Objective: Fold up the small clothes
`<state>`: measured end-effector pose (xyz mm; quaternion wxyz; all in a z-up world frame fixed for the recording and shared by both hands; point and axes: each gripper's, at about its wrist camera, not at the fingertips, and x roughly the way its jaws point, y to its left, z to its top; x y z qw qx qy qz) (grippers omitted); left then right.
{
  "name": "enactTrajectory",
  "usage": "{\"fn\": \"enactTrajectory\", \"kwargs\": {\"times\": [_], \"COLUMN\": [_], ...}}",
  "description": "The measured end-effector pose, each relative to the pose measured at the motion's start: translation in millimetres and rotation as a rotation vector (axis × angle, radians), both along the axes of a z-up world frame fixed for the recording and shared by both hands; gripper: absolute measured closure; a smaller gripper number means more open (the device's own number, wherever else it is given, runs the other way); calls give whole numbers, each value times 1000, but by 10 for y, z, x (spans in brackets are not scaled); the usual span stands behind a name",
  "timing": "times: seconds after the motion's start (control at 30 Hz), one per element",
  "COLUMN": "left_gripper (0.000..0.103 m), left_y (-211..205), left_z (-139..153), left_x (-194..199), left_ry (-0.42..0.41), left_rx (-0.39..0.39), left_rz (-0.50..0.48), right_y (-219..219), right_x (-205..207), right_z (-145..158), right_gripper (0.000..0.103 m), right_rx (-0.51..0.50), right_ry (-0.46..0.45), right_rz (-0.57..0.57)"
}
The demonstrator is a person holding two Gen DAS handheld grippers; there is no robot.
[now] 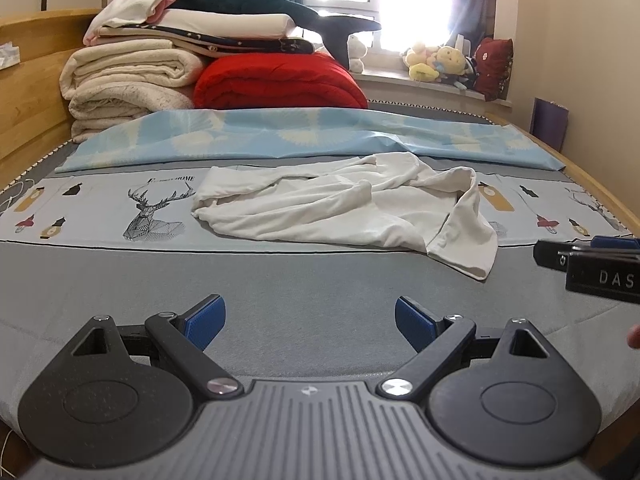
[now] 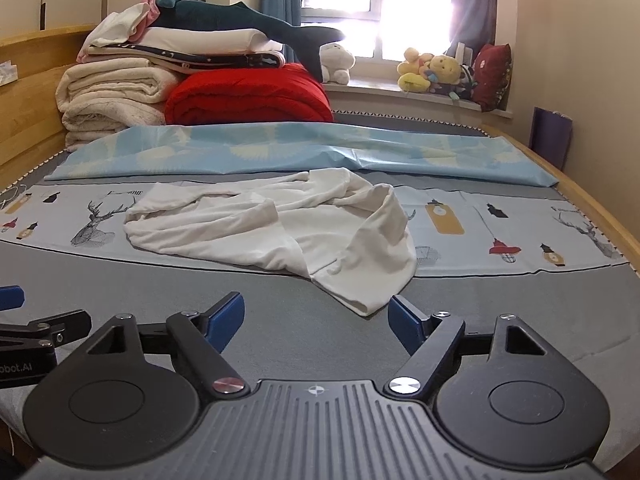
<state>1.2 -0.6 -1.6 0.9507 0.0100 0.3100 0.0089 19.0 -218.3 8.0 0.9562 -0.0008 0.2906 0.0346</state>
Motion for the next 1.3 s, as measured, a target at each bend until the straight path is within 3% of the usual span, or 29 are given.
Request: {"fn": "enactTrajectory", "kwargs": {"times": [0.1,0.2,0.3,0.37,0.5,0.6,0.63,0.67,0.7,0.77,0.87,0.93,1.1,1.23,1.3], "left_gripper": [9,15,34,53,59,59,67,82,81,81,80,78,78,77,75], "left_y": [10,35,56,127,293,480,494,496,545,644,688,748,985,1149,1193], "left_z": [88,298,516,583,541,105,-34,-172,-233,-244,-230,-225,-228,-201,-198], "left_x": [-22,82,426,688,1128,1226,1261,1367,1422,1536,1654,1685,1701,1723,1736], "left_ry": [-19,-37,-58,-66,-91,-15,58,188,227,230,214,203,231,241,242], "left_rx": [6,19,77,48,71,15,47,93,82,24,71,55,41,40,36], "left_rz": [5,-16,-39,-51,-34,-28,-26,11,43,56,59,61,95,110,119], "right_y": [1,-38,-94,-123,-191,-225,-245,-261,-280,-274,-160,-57,140,297,383], "right_x": [7,10,41,47,57,64,81,100,149,300,739,1134,1855,2272,2385], "right_z": [12,25,28,24,20,21,22,23,23,8,-79,-201,-697,-1162,-1244], "right_gripper": [24,40,49,53,59,59,59,59,58,58,56,47,44,44,44], "right_rx": [6,29,70,81,121,116,114,114,117,106,58,39,34,19,6], "right_ry": [-15,-30,-11,-5,21,30,34,39,48,63,72,86,134,224,187], "right_rz": [-11,-31,-33,-44,-39,-40,-34,-29,-22,16,75,81,64,58,58]}}
